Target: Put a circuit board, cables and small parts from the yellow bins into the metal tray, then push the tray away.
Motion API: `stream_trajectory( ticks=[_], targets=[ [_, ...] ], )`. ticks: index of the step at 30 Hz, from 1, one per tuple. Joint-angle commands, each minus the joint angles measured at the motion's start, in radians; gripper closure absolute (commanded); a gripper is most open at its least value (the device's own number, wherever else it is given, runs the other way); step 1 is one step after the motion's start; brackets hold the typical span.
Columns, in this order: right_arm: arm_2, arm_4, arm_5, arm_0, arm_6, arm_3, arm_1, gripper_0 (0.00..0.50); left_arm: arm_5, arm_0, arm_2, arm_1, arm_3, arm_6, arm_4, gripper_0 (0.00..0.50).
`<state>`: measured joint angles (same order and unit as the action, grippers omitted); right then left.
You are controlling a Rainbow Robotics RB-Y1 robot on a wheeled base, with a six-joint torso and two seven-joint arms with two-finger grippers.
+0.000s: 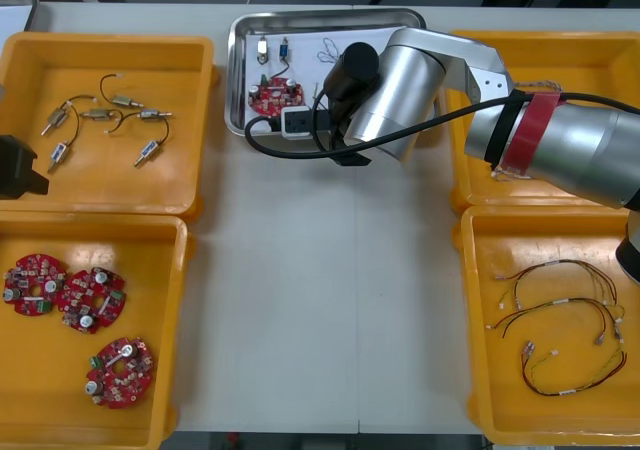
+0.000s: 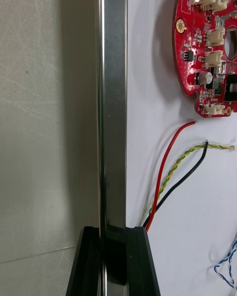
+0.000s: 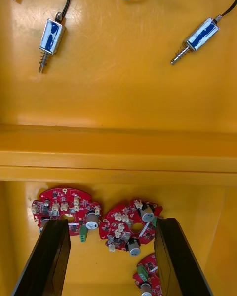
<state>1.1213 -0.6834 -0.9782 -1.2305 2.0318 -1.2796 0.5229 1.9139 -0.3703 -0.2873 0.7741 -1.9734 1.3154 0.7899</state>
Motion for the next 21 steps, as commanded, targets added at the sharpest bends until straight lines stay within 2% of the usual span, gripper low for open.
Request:
stream_trajectory(
  ticks=[1,2,3,4,5,6,8,21],
  targets=[
    [0.009,-0.012,0.003,-0.06,0.019,-0.017,-0.017,0.429,0.006,0.013,-0.033,0.04,-0.031,-0.012,-0.009,0.0],
    [0.009,-0.021,-0.004,-0.06,0.021,-0.018,-0.017,0.352,0.006,0.013,-0.033,0.04,-0.031,-0.012,-0.009,0.0],
    [0.009,-0.028,-0.01,-0.061,0.021,-0.017,-0.015,0.247,0.006,0.013,-0.033,0.04,-0.031,-0.012,-0.009,0.0],
    [0.009,-0.031,-0.014,-0.061,0.021,-0.018,-0.015,0.194,0.006,0.013,-0.033,0.04,-0.031,-0.012,-0.009,0.0],
    [0.009,-0.031,-0.02,-0.061,0.021,-0.021,-0.015,0.118,0.006,0.013,-0.033,0.04,-0.031,-0.012,-0.009,0.0],
    [0.009,-0.031,-0.03,-0.06,0.024,-0.024,-0.015,0.069,0.006,0.013,-0.033,0.04,-0.031,-0.012,-0.009,0.0],
    [0.006,-0.031,-0.045,-0.061,0.025,-0.032,-0.011,0.004,0.006,0.013,-0.033,0.04,-0.031,-0.012,-0.009,0.0],
    [-0.133,-0.031,-0.367,-0.043,0.039,-0.211,0.017,0.0,0.006,0.013,-0.033,0.04,-0.031,-0.012,-0.009,0.0]
  ],
)
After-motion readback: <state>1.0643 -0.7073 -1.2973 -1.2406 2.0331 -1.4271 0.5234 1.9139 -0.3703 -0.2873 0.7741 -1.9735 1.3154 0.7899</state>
